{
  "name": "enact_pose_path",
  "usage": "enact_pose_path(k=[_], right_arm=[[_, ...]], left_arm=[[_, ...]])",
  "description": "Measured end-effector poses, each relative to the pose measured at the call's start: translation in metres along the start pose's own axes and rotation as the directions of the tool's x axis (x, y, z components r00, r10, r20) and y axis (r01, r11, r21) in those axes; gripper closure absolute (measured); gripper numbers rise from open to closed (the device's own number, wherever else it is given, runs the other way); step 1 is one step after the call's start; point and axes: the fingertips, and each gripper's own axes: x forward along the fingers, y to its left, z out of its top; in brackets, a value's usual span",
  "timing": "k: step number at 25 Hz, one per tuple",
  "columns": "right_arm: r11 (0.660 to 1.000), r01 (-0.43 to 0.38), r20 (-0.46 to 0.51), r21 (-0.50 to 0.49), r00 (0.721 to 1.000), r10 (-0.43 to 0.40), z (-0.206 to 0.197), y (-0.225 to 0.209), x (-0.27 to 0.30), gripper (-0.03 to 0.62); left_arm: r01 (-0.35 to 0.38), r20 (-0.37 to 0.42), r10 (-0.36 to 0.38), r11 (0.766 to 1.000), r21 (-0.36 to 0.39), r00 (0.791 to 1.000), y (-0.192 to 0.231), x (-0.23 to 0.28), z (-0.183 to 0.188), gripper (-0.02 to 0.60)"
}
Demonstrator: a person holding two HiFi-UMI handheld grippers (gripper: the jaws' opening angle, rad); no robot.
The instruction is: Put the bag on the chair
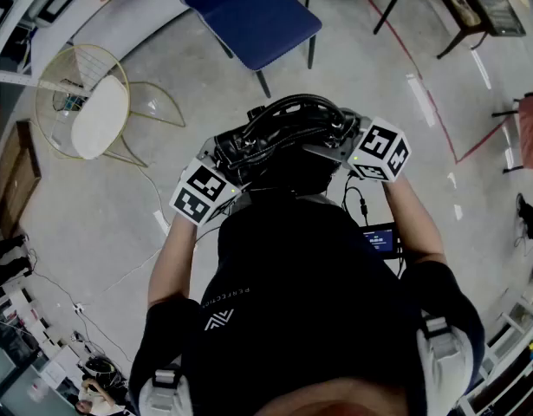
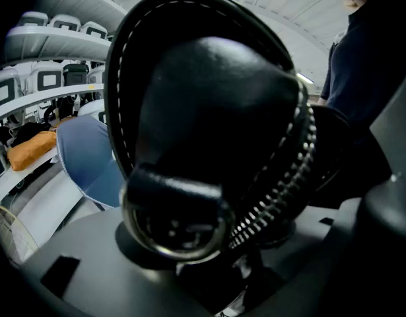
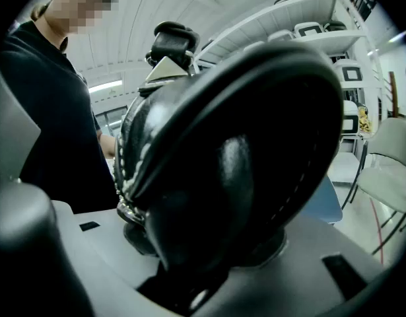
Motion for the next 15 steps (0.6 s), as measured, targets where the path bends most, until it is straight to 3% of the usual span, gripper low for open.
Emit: enact_pose_path(k=[15], right_arm=[[0.997,0.066,0.002,0.026,0.998,-0.066,-0.017,-0.016,-0.037,0.364]], left_arm=[[0.035,-0.004,-0.035,0.999,0.038,0.999,-0.012,0.034,0.024,0.268]])
